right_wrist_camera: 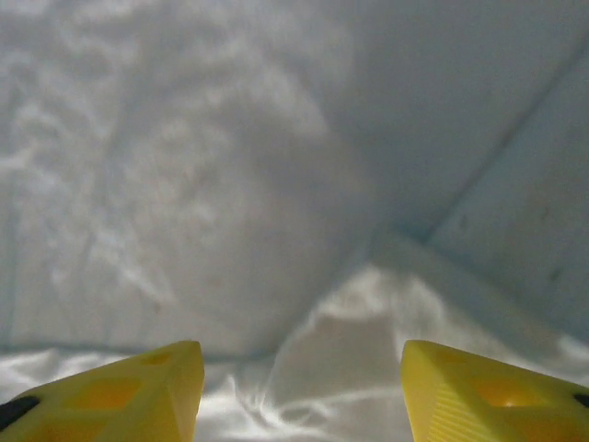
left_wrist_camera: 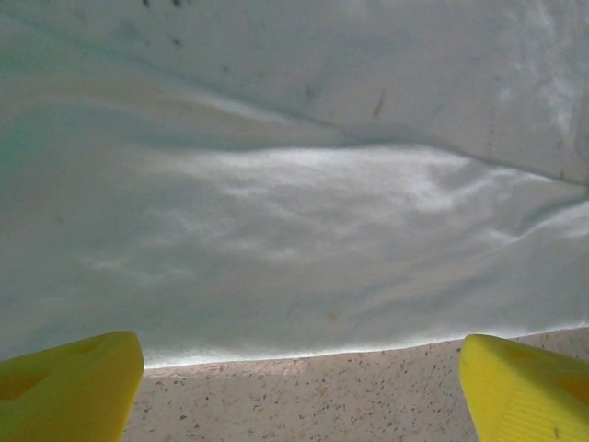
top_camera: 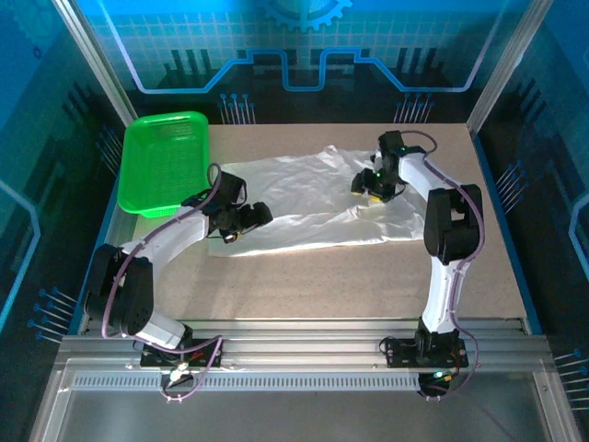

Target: Fold and stack the t-shirts

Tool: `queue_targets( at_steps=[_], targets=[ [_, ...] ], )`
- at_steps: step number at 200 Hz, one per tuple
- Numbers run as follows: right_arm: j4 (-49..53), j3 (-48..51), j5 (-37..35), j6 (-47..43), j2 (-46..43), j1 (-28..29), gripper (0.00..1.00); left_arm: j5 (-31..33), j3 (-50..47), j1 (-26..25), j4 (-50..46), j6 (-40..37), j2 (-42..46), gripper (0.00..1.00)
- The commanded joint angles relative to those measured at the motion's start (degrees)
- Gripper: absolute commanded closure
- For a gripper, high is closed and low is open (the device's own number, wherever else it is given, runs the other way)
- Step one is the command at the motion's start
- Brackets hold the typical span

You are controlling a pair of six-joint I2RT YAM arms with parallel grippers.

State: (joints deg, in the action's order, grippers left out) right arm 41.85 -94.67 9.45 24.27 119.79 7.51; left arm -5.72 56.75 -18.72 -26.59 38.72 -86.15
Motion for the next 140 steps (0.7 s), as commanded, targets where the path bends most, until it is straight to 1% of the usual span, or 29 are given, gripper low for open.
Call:
queue_targets(
  at_steps=[1, 14, 31, 80, 94, 113, 124, 129, 140],
  targets=[
    [5.6, -5.7, -6.3, -3.6, 3.4, 0.2, 0.41, -0.9, -1.3, -0.4, 0.5, -1.9, 2.1, 0.1],
    [7.7, -8.8, -8.0, -4.8, 5.5, 0.5, 0.42, -1.0, -1.8, -0.4, 0.0, -2.0, 2.8, 0.1],
    [8.8, -10.9, -8.2, -6.2, 7.3, 1.0, 0.44, -0.8, -2.5, -0.4, -0.5, -2.0, 3.8, 0.1],
    [10.2, -12.0, -8.6, -8.2, 9.8, 2.7, 0.59, -0.1, -3.1, -0.3, -1.5, -2.6, 4.6, 0.09],
    [10.2, -12.1, -8.4, -8.3, 9.8, 3.1, 0.66, 0.1, -3.0, -0.3, -1.5, -2.8, 4.7, 0.09],
    [11.6, -13.3, -9.0, -9.1, 10.0, 3.9, 0.85, 0.4, -3.2, -0.1, -1.9, -3.3, 4.8, 0.1],
    [12.1, -13.8, -9.2, -9.3, 10.0, 4.3, 0.93, 0.5, -3.6, 0.1, -1.9, -3.3, 4.9, 0.1],
    [12.1, -14.0, -9.2, -9.5, 9.8, 4.6, 0.96, 0.6, -3.9, 0.2, -1.9, -3.2, 5.1, 0.1],
    [12.2, -14.7, -9.4, -9.6, 9.7, 5.2, 0.99, 0.9, -4.4, 0.4, -1.8, -3.2, 5.4, 0.1]
  ],
)
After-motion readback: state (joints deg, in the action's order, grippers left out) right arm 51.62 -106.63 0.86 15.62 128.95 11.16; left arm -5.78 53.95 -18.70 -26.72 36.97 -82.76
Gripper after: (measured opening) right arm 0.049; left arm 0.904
